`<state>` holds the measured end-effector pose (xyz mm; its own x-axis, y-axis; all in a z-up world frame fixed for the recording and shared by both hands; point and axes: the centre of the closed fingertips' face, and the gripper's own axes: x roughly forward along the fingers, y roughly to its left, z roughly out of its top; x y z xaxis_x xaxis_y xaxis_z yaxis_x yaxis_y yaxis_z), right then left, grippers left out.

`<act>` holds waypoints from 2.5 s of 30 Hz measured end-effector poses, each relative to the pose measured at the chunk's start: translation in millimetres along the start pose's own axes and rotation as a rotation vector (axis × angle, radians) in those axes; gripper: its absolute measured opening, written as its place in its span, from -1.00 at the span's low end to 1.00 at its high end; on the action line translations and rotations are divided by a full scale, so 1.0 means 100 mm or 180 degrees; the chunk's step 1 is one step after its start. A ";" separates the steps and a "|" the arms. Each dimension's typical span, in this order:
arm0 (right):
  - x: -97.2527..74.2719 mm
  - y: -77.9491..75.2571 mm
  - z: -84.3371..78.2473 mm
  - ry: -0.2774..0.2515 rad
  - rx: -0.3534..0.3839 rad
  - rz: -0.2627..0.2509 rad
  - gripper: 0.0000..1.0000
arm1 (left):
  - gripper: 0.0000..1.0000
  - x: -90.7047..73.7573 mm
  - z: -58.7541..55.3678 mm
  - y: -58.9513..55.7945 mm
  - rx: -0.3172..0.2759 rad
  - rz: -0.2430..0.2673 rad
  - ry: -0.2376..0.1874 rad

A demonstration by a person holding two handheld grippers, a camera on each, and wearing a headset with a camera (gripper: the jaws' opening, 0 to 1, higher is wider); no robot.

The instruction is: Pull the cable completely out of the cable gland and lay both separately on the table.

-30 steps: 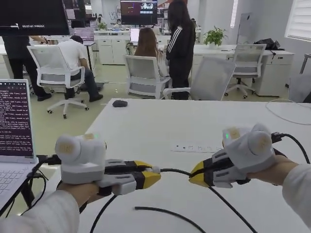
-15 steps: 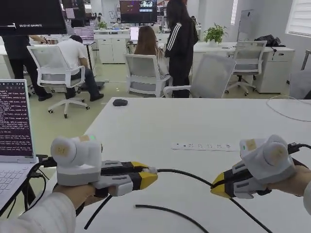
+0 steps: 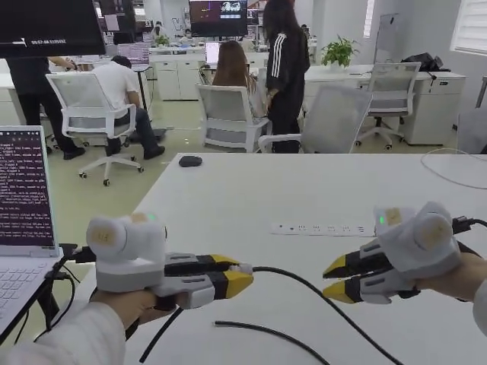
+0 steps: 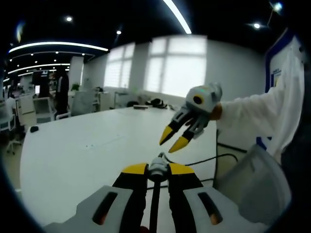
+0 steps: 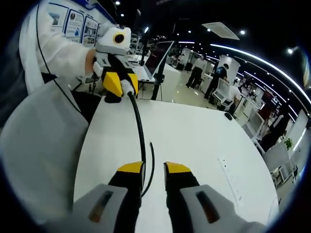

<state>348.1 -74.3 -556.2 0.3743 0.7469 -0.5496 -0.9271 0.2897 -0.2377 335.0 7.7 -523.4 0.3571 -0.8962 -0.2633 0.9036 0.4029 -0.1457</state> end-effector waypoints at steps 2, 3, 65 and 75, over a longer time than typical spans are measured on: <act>0.04 0.04 0.12 -0.0100 -0.0042 0.0070 -0.67 | -0.67 0.02 -0.01 -0.02 0.0012 -0.0014 0.0016; 0.07 0.08 0.17 -0.0145 -0.0051 0.0108 -0.65 | -0.67 0.03 -0.01 -0.02 0.0008 -0.0024 0.0009; 0.41 0.39 -0.06 0.0182 0.0038 0.0337 -0.77 | -0.67 -0.19 -0.24 0.06 -0.0343 0.0232 -0.0005; 0.62 0.57 0.16 0.0093 -0.0100 0.0451 -0.70 | -0.67 -0.17 -0.25 0.01 -0.0346 0.0199 -0.0015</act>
<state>318.3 -1.6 -591.1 0.2406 0.7611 -0.6024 -0.9698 0.1634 -0.1808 324.1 28.0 -542.8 0.4133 -0.8694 -0.2708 0.8486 0.4756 -0.2316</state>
